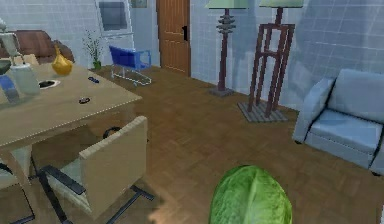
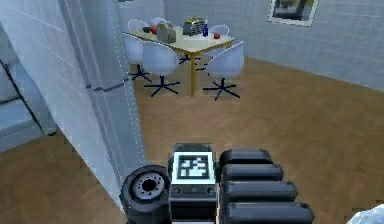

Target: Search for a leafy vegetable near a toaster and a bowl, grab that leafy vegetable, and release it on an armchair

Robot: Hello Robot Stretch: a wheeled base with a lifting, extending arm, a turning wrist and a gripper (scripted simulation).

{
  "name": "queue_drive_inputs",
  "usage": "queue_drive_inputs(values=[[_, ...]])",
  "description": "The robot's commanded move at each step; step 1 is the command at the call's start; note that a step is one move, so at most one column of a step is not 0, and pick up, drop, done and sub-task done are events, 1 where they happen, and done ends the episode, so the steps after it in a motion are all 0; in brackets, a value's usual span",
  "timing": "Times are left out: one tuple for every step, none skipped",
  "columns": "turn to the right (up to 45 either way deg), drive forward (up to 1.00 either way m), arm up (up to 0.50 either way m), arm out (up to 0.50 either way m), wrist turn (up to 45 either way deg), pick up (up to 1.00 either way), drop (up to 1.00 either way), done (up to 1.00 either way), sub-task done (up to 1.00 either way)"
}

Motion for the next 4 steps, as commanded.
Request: queue_drive_inputs(values=[[0.0,0.40,0.00,0.00,0.0,0.00,0.00,0.00,0.00],[27.0,0.00,0.00,0.00,0.0,0.00,0.00,0.00,0.00],[0.0,1.00,0.00,0.00,0.0,0.00,0.00,0.00,0.00],[0.0,0.80,0.00,0.00,0.0,0.00,0.00,0.00,0.00]])
